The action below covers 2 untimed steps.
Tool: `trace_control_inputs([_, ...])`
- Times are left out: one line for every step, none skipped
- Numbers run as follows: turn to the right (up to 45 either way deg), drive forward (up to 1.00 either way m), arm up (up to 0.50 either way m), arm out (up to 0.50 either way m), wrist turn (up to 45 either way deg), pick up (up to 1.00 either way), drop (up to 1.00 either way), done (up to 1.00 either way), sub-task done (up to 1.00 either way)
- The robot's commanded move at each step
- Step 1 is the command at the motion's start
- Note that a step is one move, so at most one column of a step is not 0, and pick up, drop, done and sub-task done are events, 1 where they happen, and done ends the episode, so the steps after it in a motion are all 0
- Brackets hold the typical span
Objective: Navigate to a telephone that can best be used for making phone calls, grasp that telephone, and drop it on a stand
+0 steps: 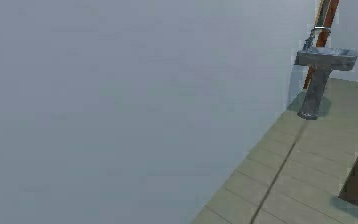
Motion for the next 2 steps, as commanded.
trace_control_inputs([33.0, 0.0, 0.0, 0.0, 0.0, 0.0, 0.0, 0.0, 0.0])
trace_control_inputs([3.0, 0.0, 0.0, 0.0, 0.0, 0.0, 0.0, 0.0, 0.0])
